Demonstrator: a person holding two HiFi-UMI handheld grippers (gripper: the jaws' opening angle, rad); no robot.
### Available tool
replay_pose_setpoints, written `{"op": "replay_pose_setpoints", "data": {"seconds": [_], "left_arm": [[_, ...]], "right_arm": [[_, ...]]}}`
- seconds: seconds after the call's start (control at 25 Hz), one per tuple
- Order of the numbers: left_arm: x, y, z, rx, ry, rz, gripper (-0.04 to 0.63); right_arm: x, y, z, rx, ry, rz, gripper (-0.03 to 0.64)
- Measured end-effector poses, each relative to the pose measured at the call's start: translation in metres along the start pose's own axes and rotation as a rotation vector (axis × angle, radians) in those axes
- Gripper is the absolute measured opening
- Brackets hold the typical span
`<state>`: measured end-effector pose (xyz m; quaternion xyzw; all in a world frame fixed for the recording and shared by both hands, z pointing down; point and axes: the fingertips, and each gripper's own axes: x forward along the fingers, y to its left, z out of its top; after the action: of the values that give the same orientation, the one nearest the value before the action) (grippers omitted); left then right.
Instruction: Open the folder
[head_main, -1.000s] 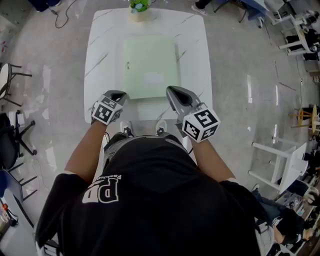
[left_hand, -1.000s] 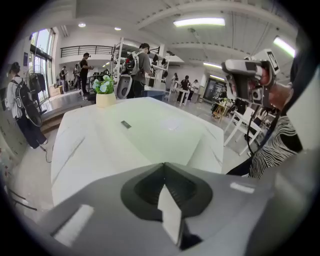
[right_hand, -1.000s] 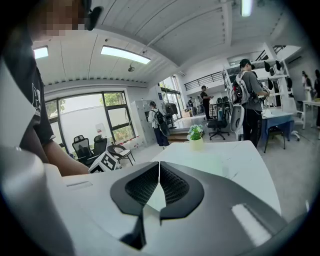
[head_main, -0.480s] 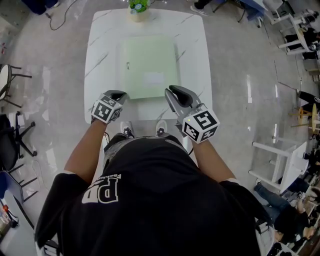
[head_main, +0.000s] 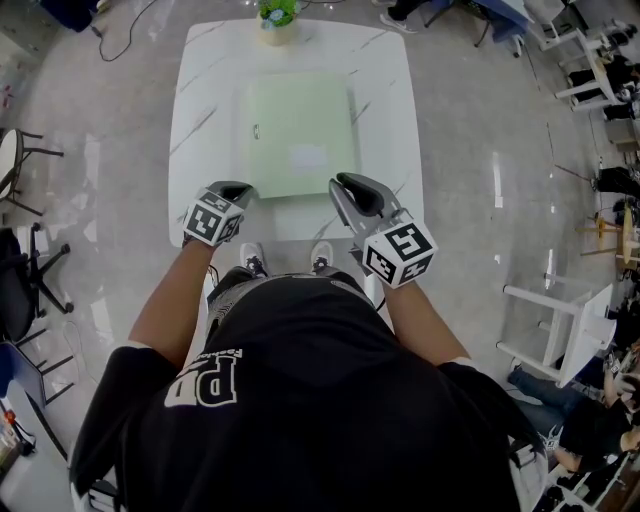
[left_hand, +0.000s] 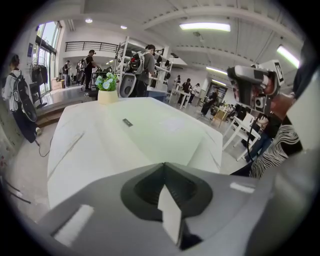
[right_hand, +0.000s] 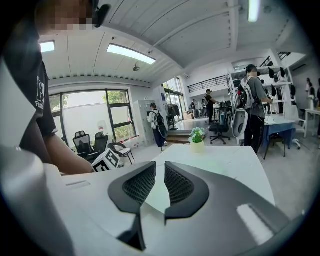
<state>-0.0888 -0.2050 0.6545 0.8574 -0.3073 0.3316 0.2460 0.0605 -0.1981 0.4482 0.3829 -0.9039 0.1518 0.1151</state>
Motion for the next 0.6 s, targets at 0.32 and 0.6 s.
{"op": "replay_pose_setpoints", "data": {"seconds": [0.32,0.6], "left_arm": [[0.001,-0.001,0.0,-0.016,-0.005,-0.003,0.054],[0.002,0.0,0.001,-0.034,-0.007,-0.015,0.054]], "right_arm": [[0.014,0.003,-0.018,-0.117,0.076,0.021,0.037],[0.057,0.025,-0.084,-0.409,0.286,0.131,0.037]]}}
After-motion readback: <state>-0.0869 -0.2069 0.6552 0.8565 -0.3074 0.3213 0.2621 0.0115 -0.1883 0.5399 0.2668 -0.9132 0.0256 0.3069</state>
